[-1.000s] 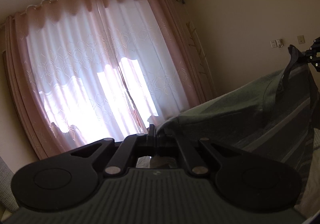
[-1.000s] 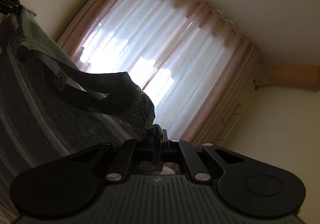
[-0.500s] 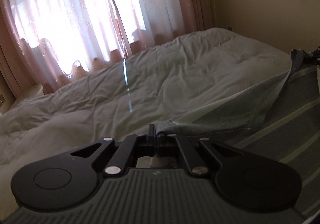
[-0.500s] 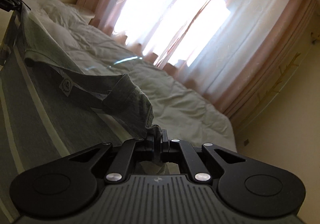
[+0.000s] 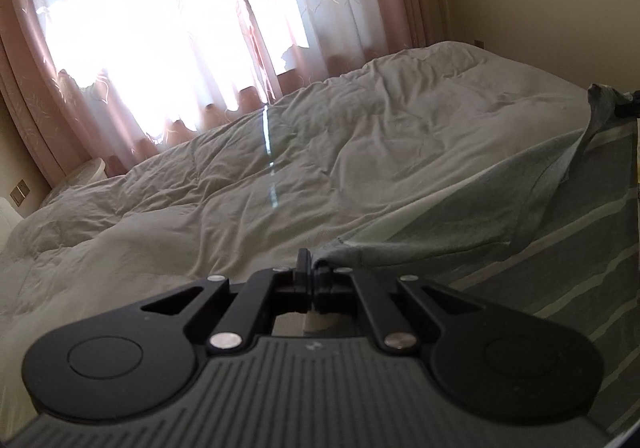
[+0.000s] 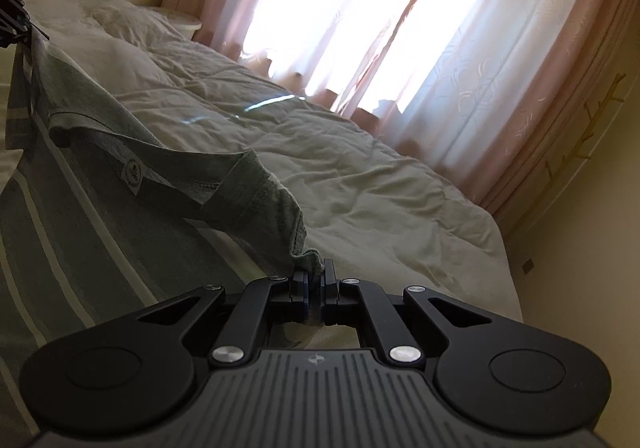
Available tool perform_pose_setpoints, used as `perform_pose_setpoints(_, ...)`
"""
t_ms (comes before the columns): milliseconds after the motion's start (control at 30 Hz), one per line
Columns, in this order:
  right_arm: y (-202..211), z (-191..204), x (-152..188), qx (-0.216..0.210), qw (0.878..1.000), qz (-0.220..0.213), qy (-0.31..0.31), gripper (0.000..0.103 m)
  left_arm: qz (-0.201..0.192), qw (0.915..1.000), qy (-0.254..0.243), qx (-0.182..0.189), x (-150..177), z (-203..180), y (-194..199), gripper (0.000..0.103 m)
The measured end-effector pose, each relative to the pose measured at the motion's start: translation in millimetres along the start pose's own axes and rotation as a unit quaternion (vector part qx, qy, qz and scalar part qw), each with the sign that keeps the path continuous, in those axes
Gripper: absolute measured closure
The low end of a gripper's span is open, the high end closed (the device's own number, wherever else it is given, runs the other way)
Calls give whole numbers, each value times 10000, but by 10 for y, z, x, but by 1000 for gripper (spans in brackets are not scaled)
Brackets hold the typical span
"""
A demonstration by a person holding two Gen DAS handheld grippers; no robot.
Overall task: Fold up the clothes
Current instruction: 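Lift the shirt high with both grippers, holding it spread open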
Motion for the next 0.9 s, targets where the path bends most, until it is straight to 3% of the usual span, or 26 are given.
perform_pose_setpoints(167, 649, -63, -141, 139, 9994, -294, -104, 101, -291, 9995, -94, -113, -85, -95, 634, 103)
perform_pose_setpoints(533, 2533, 28, -366, 761, 9928, -906, -179, 101, -1079, 9926, -218, -506, -42, -339, 2468, 103)
perform_pose_setpoints(767, 3563, -49, -469, 639, 9877, -1426, -34, 101, -1518, 9846, -282, -818, 19, -535, 3655, 103)
perform_pose_setpoints(900, 4188, -202, -399, 446, 9805, -1914, -6, 101, -1605, 9803, -295, -1115, -76, -792, 4097, 103)
Point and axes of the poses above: each gripper's, at about its wrist camera, not at the fingertips, and y roughly against the way its jaws point, z to its left, x to its underside, the point moved 10 cm from there along -y, roughly the way its jaws point, and after that the axes turned 7 degrees about x, right-handed, at the moved point
